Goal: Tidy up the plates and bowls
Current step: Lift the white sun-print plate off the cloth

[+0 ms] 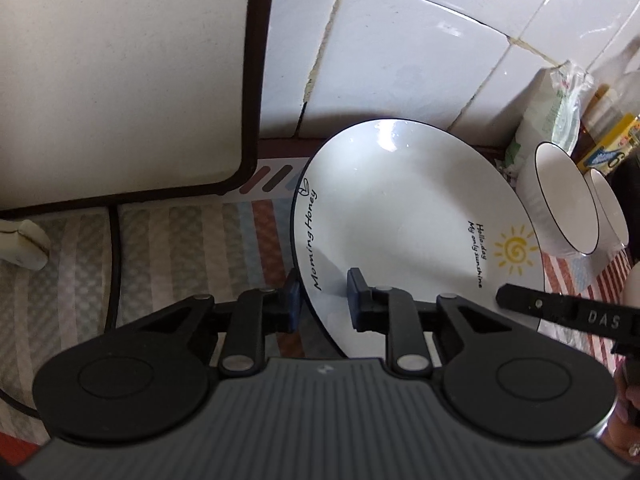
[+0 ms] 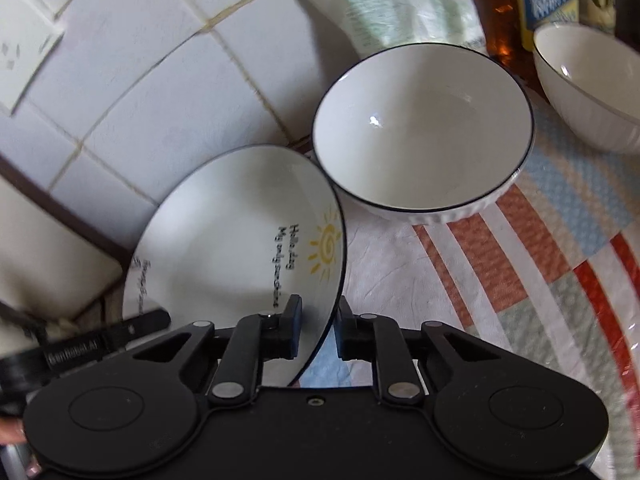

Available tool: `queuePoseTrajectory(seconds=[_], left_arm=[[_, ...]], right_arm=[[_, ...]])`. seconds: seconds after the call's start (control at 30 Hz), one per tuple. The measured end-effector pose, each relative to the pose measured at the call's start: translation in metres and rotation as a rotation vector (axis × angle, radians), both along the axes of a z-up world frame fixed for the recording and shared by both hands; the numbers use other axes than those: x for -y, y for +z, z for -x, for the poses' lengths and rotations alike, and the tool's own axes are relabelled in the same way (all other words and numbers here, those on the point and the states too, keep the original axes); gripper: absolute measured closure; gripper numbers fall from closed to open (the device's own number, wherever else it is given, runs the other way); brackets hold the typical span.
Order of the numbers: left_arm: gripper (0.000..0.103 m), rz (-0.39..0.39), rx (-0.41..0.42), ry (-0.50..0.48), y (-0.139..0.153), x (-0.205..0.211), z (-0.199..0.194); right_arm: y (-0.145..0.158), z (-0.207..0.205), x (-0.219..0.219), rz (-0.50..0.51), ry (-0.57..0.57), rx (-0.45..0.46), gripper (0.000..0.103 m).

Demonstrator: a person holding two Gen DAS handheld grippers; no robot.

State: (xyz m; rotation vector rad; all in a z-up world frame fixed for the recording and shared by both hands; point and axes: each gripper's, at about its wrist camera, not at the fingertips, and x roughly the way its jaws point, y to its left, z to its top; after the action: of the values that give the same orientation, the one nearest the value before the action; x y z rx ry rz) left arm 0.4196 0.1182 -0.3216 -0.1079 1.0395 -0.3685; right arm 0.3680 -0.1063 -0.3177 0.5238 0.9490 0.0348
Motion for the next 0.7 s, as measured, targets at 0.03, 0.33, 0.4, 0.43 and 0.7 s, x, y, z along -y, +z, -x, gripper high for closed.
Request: queuePoseTrajectory(seconds=[0.03,0.33,0.4,0.43,0.7], left_arm=[[0.082,0.003,0.007,0.005,0.002,0.0,0.001],[0.083,-0.021,0.074,-0.022,0.028,0.002,0.025],[0.083,-0.012,0.075,-0.031,0.035,-0.002,0.033],[0.083,-0.012,0.079,-0.039,0.038,-0.004,0.039],[0.083,-0.06,0.144,-0.065,0.077,-0.001,0.098]], right_arm=[[0.002,0.002,0.001,-0.004,-0.001,0.005,0.083],[0.027,0.023,0.016,-0.08,-0.03,0.039,0.084],[0.032,0.032,0.021,-0.114,-0.041,0.045,0.084],[0.035,0.037,0.021,-0.111,-0.038,0.049,0.084],[0.066,0.09,0.015,-0.071,0.049,0.072,0.083]])
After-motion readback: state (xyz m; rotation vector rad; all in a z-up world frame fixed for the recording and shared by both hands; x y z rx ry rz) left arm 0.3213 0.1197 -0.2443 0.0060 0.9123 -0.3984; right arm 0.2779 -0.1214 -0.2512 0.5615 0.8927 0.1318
